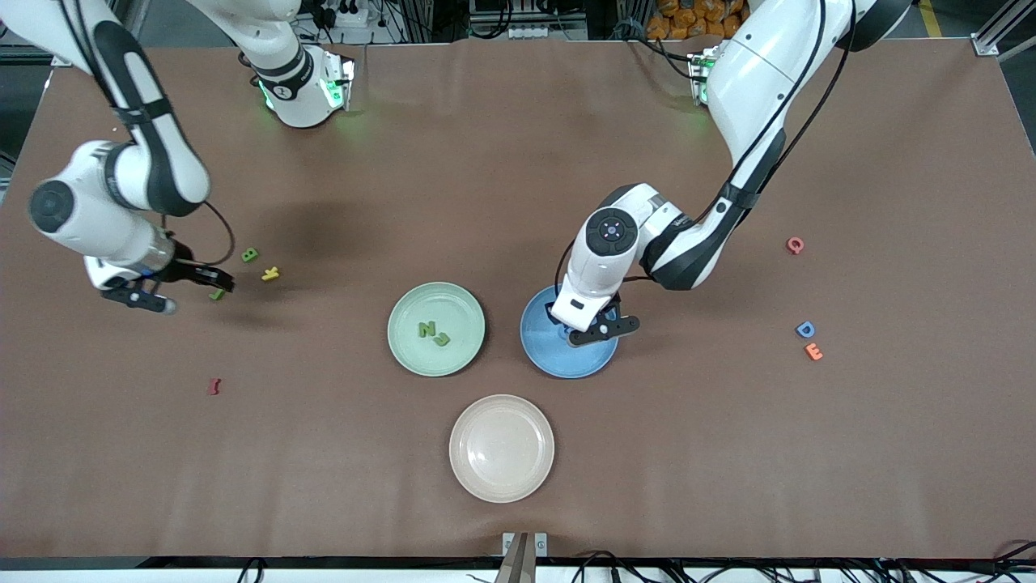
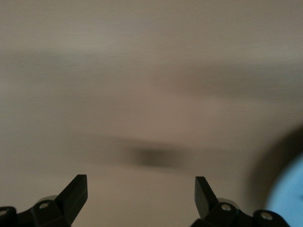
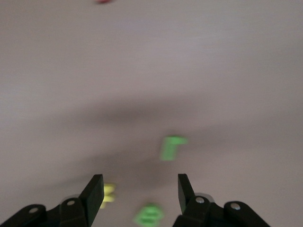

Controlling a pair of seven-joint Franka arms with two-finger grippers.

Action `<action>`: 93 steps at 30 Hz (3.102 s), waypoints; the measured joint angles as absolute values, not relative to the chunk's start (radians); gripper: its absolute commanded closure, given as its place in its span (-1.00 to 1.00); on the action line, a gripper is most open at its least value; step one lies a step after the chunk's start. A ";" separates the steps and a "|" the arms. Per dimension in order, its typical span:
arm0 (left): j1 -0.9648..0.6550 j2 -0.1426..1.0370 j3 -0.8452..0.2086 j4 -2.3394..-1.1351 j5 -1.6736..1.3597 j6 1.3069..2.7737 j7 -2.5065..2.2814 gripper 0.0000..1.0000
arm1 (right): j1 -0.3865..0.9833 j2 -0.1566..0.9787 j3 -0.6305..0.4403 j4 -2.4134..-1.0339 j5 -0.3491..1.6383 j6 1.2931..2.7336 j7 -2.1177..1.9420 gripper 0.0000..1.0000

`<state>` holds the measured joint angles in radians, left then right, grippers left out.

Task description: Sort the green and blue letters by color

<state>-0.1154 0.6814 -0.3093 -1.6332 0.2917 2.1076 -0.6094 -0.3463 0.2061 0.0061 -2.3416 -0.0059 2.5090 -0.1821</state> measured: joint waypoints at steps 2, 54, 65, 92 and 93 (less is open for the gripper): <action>-0.082 0.673 -0.309 -1.640 0.292 2.084 -0.558 -1.00 | -0.344 0.211 0.006 -2.342 -0.006 2.516 -0.182 0.25; 0.378 0.532 -0.322 -2.113 0.384 2.597 -0.260 -1.00 | -0.255 0.349 -0.017 -2.343 -0.005 2.726 -0.092 0.19; 0.383 0.534 -0.318 -2.106 0.409 2.600 -0.260 -1.00 | -0.255 0.353 -0.017 -2.343 -0.005 2.736 -0.092 0.19; 0.387 0.551 -0.315 -2.070 0.410 2.601 -0.256 0.81 | -0.244 0.387 -0.020 -2.343 -0.005 2.780 -0.092 0.19; 0.387 0.551 -0.315 -2.067 0.410 2.601 -0.256 0.85 | -0.243 0.387 -0.020 -2.343 -0.005 2.780 -0.091 0.19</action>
